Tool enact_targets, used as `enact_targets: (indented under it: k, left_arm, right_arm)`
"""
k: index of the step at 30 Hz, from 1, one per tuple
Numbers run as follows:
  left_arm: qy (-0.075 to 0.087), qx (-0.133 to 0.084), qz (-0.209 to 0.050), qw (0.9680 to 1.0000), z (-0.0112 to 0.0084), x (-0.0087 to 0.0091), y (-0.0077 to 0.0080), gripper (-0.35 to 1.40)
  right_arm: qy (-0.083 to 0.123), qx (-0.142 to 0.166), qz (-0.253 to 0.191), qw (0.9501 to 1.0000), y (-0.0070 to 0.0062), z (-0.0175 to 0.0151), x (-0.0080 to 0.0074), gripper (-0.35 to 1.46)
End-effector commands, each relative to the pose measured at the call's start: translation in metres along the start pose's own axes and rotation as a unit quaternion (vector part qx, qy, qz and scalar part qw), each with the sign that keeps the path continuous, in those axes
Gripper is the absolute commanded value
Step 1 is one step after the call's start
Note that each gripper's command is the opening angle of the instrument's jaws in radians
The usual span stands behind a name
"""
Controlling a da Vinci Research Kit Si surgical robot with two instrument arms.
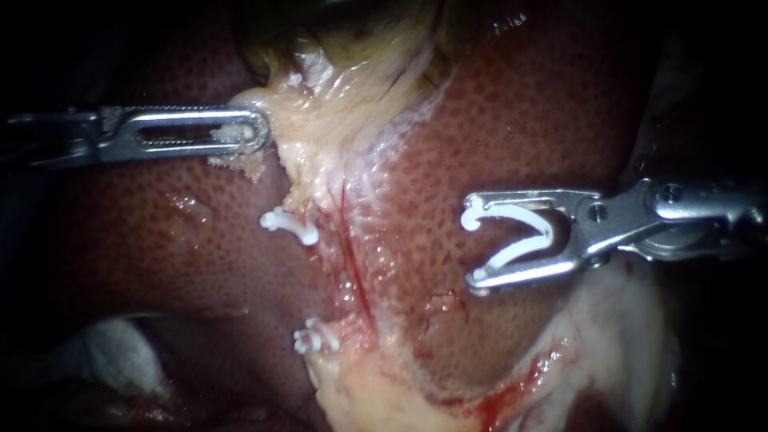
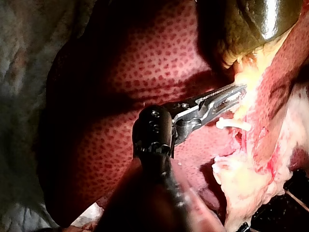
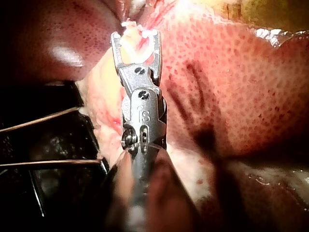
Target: Clipping first clip right tube
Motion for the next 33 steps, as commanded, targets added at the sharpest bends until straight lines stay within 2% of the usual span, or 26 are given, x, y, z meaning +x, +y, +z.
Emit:
enact_targets:
  k: [1,6,9,13,20,33]
  left_arm:
    - [0.0,0.0,0.001,1.0,0.0001,-0.0001,-0.0002,-0.35]
    - [0.0,0.0,0.001,1.0,0.0001,-0.0003,-0.0002,-0.35]
    - [0.0,0.001,0.002,1.0,0.0001,-0.0003,-0.0002,-0.35]
    - [0.0,0.001,0.002,1.0,0.0002,-0.0004,-0.0002,-0.35]
    - [0.0,0.001,0.002,1.0,0.0002,-0.0005,-0.0002,-0.35]
    - [0.001,0.002,0.002,1.0,0.0003,-0.0006,0.0,-0.35]
  right_arm:
    - [0.0,0.0,0.0,1.0,0.0,0.0,-0.0001,0.49]
    - [0.0,-0.002,-0.002,1.0,0.0001,0.0007,-0.0005,0.49]
    - [-0.007,-0.004,0.002,1.0,0.0002,0.0019,-0.0013,0.49]
    - [-0.016,-0.007,0.011,0.9998,0.0005,0.0041,-0.0032,0.49]
    - [-0.031,-0.002,0.029,0.9991,0.0013,0.0082,-0.0073,0.49]
    - [-0.046,0.002,0.055,0.9974,0.003,0.0132,-0.0122,0.49]
